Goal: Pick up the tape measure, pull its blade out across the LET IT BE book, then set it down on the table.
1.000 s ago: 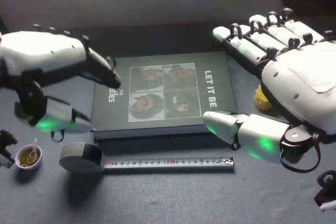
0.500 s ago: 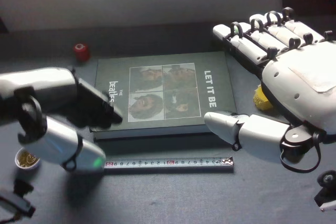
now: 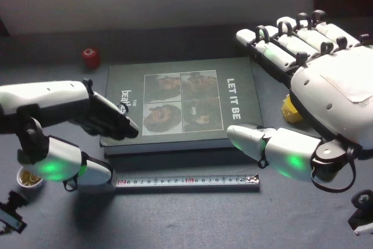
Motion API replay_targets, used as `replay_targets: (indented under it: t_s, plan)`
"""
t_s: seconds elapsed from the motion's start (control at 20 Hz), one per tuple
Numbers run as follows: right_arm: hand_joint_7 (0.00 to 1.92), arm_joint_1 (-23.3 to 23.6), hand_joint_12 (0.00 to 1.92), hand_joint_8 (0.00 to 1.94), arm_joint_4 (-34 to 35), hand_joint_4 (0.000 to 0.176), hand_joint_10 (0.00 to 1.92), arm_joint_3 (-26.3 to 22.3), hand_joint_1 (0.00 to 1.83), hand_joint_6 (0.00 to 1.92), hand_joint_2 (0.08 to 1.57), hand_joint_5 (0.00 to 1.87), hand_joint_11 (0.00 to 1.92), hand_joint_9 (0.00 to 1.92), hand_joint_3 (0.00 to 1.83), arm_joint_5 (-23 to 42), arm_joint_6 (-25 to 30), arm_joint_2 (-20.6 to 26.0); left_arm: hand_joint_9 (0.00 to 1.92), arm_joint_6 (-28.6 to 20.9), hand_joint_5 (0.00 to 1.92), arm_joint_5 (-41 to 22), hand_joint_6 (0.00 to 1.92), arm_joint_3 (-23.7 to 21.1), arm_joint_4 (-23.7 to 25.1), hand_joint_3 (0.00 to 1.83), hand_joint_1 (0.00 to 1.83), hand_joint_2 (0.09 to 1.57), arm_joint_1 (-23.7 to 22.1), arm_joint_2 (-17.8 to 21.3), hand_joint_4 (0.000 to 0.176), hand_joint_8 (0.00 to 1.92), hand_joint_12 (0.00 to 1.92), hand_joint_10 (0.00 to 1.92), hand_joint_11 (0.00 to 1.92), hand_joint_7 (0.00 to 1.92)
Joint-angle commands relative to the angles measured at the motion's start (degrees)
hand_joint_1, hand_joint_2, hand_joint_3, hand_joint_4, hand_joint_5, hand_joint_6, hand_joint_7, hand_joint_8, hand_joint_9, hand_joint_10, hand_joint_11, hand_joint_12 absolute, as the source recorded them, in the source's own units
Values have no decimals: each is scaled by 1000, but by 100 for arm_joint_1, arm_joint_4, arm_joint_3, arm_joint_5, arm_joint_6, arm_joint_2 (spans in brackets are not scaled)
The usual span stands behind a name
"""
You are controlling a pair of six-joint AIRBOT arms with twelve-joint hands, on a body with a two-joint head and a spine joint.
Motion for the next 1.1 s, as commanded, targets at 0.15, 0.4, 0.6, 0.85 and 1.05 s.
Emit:
replay_targets:
  t_s: [0.15, 0.4, 0.6, 0.85, 1.05]
  plan:
    - [112, 62, 353, 0, -489, 65, 6, -22, 185, 0, 1124, 40, 0, 36, 1, 420, 69, 8, 583, -24, 592, 432, 0, 58, 320, 3, 1119, 1051, -98, -50, 0, 0, 679, 8, 332, 610]
    - [142, 73, 387, 1, -490, 64, 7, -22, 199, 2, 1118, 66, 0, 58, 0, 440, 91, 7, 581, -4072, 595, -754, 1, -142, 4084, 2, 1120, 1051, -590, -43, 0, 3, 679, 5, 324, 607]
    - [92, 84, 315, 0, -501, 65, 0, -22, 194, 0, 1119, 31, 0, 24, 0, 443, 109, 4, 594, -5867, 594, -1705, 0, -460, 5520, 2, 1123, 1053, -619, 13, 0, 2, 687, 8, 340, 608]
    - [123, 86, 338, 9, -513, 65, 4, -22, 189, 9, 1124, 56, 0, 36, 2, 440, 109, -1, 581, -8916, 593, -3841, 0, -1056, 6602, 2, 1124, 1055, 39, 57, 0, 0, 688, 0, 339, 594]
    - [127, 87, 319, 5, -513, 66, 1, -22, 193, 4, 1123, 53, 0, 31, 1, 446, 109, -6, 579, -10837, 599, -4346, 3, -1316, 7131, 1, 1123, 1054, 796, -21, 0, 4, 688, 0, 338, 604]
